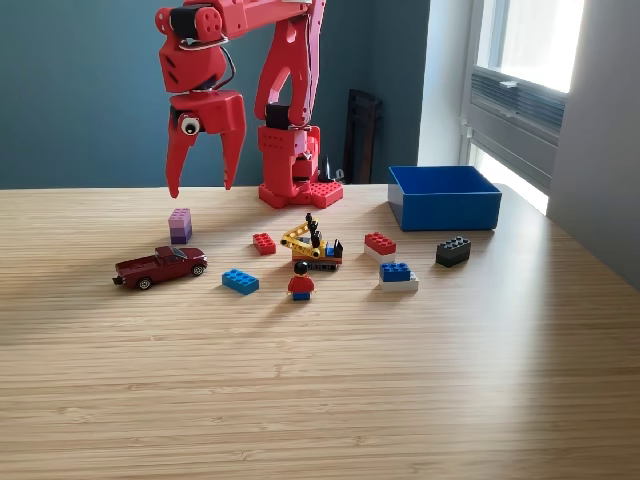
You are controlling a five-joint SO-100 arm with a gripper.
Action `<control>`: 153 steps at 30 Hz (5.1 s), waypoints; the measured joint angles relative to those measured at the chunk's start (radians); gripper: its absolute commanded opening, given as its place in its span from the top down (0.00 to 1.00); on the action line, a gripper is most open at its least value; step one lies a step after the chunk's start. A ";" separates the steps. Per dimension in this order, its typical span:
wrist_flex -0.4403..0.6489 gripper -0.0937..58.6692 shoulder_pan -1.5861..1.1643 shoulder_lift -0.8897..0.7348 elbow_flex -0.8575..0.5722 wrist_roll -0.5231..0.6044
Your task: Grasp a lego block and put it in the bin.
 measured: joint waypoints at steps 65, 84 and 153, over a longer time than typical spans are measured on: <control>0.213 1.00 -0.044 -0.365 -0.798 -0.324; 0.219 1.00 -1.032 -0.365 -0.792 -0.293; 0.219 1.00 -1.002 -0.365 -0.707 -0.322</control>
